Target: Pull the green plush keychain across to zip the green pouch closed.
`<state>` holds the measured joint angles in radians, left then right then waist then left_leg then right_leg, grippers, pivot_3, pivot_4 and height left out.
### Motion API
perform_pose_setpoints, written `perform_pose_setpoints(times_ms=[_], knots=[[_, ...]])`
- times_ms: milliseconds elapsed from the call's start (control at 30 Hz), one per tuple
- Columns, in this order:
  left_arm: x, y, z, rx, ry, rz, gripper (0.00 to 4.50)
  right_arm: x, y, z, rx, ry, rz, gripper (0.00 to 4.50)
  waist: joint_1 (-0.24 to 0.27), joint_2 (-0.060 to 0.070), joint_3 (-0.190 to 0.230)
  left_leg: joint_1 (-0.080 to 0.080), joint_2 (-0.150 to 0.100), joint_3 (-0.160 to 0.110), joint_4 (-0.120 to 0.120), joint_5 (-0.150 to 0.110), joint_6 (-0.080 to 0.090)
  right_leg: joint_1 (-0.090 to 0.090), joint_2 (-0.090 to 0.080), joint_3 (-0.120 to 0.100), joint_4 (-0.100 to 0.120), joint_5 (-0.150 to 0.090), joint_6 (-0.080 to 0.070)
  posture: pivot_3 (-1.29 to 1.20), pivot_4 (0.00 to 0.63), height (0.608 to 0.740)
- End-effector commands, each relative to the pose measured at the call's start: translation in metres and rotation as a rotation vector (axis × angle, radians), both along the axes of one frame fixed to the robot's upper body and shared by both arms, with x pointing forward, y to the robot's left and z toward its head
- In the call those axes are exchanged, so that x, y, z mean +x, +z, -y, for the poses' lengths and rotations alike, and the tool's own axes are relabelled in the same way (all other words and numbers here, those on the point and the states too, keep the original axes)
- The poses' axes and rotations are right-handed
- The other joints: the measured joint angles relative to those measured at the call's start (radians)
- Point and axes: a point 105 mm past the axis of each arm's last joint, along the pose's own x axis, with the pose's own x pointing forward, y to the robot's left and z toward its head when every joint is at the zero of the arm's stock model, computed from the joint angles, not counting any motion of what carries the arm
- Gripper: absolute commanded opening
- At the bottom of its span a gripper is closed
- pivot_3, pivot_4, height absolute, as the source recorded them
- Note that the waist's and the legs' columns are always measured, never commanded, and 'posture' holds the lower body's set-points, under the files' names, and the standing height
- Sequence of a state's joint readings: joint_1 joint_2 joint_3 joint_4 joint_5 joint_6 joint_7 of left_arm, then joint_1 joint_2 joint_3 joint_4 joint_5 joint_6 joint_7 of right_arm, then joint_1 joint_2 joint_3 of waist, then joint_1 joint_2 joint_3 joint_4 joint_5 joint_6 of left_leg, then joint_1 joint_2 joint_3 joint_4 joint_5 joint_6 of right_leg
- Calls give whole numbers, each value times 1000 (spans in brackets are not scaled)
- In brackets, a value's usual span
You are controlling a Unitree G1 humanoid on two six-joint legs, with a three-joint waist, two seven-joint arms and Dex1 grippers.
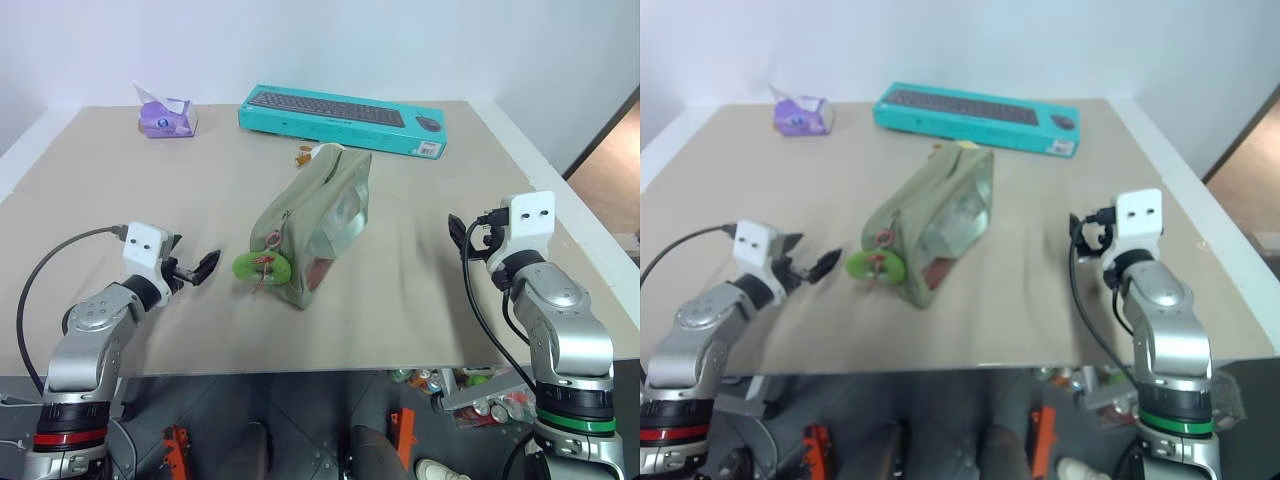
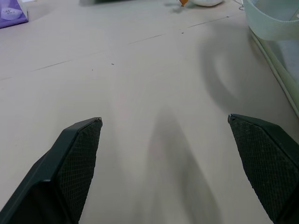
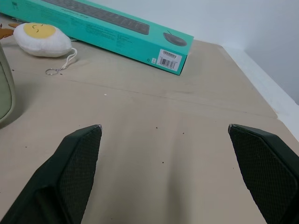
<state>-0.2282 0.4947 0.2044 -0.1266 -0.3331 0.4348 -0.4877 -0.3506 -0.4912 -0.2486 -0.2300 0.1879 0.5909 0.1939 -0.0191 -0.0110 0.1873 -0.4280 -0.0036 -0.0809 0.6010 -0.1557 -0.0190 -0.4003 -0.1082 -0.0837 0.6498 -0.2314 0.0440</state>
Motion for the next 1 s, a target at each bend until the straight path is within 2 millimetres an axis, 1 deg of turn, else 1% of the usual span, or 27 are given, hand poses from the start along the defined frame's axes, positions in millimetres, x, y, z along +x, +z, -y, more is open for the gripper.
perform_pose_setpoints(times_ms=[33, 100, 133, 267, 433, 533, 667, 767, 833, 900, 1000], knots=[[2, 15, -4, 13, -6, 51, 4483, -8, 15, -11, 19, 102, 44, 4500, 0, 0, 0, 0, 0, 0, 0, 0, 0, 0, 0, 0, 0, 0, 0, 0, 150, 740], [2, 17, -4, -18, -19, 51, 4483, -12, 12, -22, 67, 208, 26, 4500, 0, 0, 0, 0, 0, 0, 0, 0, 0, 0, 0, 0, 0, 0, 0, 0, 150, 740], [2, 18, -4, -26, -23, 51, 4483, -13, 11, -23, 76, 229, 22, 4500, 0, 0, 0, 0, 0, 0, 0, 0, 0, 0, 0, 0, 0, 0, 0, 0, 150, 740], [0, 19, -3, -44, -34, 58, 4483, -15, 10, -30, 71, 281, 6, 4500, 0, 0, 0, 0, 0, 1, 0, 0, 0, 0, 0, 1, 0, 0, 0, 0, 150, 740], [-3, 19, 4, -54, -84, 58, 4483, -17, 9, -36, 48, 328, 3, 4500, 0, 0, 0, 0, 1, 1, 0, 0, 0, 0, 1, 1, 0, 0, 0, 0, 150, 740], [-4, 31, 6, -70, -152, 83, 4483, -18, 9, -38, 14, 365, -2, 4500, 0, -1, 0, 0, 1, 1, 0, 0, 0, 0, 1, 1, 0, 0, 0, 0, 150, 740], [-11, 61, 13, -66, -329, 113, 4483, -18, 11, -41, -8, 429, -23, 4500, 0, -1, 1, -1, 1, 1, 0, 0, 0, -1, 1, 1, 0, 0, 0, 0, 150, 740], [-26, 85, 20, -23, -507, 79, 4483, -15, 20, -43, -27, 502, -24, 4500, -3, -2, 1, -1, 2, 1, 0, 0, 0, -2, 2, 1, 0, 1, -1, 0, 150, 740], [-35, 96, 25, -10, -591, 52, 4483, -10, 31, -45, -45, 547, -11, 4500, -4, -1, 2, -1, 2, 2, 0, 0, 0, -2, 2, 2, 0, 1, -1, 0, 150, 740], [-43, 106, 31, 3, -661, 37, 4483, 0, 48, -48, -80, 599, 16, 4500, -5, 0, 3, 0, 2, 4, 0, 0, 0, -2, 2, 3, 0, 1, -1, 0, 150, 740], [-51, 113, 41, 14, -736, 10, 4483, 21, 77, -62, -178, 691, 62, 4500, -7, 1, 5, 0, 3, 5, 0, 0, 0, -3, 3, 4, -1, 2, -1, 0, 150, 740]])
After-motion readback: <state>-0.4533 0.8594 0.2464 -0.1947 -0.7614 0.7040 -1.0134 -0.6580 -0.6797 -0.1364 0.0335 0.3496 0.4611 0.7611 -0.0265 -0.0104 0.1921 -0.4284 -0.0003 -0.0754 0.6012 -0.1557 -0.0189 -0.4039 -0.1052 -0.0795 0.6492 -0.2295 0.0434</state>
